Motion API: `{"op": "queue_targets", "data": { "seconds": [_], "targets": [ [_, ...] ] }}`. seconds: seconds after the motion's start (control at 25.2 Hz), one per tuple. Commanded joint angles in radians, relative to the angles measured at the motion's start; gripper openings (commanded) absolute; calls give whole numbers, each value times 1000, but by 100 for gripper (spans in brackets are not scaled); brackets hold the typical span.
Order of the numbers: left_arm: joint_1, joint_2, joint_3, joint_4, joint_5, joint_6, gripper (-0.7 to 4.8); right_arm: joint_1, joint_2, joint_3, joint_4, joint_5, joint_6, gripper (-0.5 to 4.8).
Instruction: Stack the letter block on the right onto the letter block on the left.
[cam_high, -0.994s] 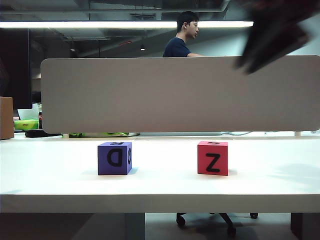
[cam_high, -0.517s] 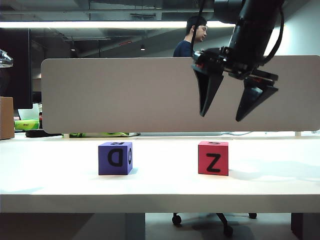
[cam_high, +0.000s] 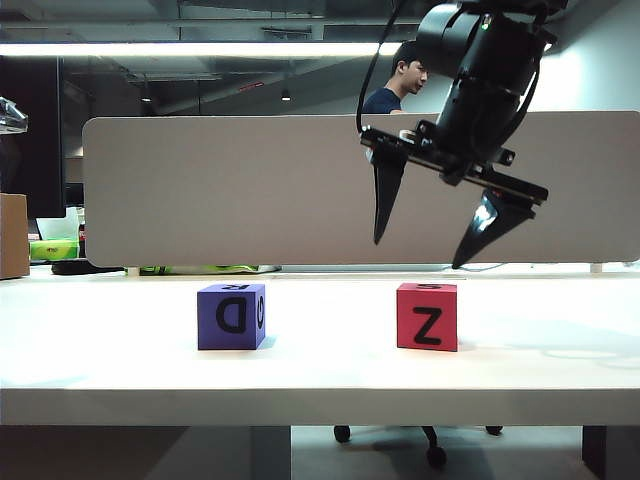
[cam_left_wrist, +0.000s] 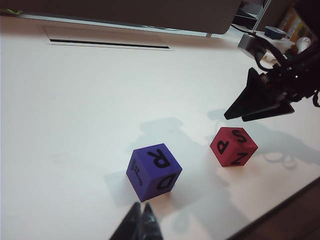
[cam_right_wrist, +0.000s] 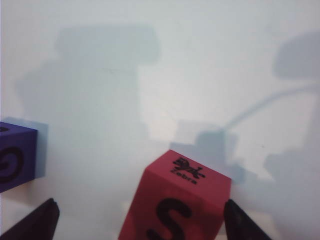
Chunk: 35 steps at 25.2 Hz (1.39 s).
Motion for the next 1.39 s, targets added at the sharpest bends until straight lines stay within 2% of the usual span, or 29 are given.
{"op": "queue_targets", "data": {
  "seconds": [0.04, 0.44, 0.48, 0.56, 0.6, 0.76, 0.87, 0.95, 1.07, 1.23, 1.39],
  "targets": [
    [0, 0, 4, 10, 6, 3, -3, 2, 20, 3, -21, 10, 37, 479],
    [0, 0, 4, 10, 6, 3, -3, 18, 82, 3, -76, 5, 57, 479],
    [0, 0, 4, 10, 6, 3, -3, 19, 82, 3, -68, 6, 57, 459],
    [0, 0, 4, 10, 6, 3, -3, 19, 82, 5, -57, 3, 56, 307],
    [0, 0, 4, 10, 6, 3, -3, 19, 82, 5, -60, 3, 56, 274],
    [0, 0, 4, 10, 6, 3, -3, 19, 82, 5, -56, 2, 45, 199],
    [0, 0, 4, 10, 6, 3, -3, 19, 79, 34, -75, -20, 31, 201],
    [0, 0, 4, 10, 6, 3, -3, 21, 80, 95, -110, -78, -8, 201],
    [0, 0, 4, 10, 3, 3, -3, 77, 80, 236, -151, -139, -43, 201],
    [1, 0, 4, 12, -3, 3, -3, 189, 89, 341, -77, -69, -57, 201],
    [1, 0, 4, 12, -3, 3, -3, 267, 151, 356, -7, -63, -56, 201]
  ]
}}
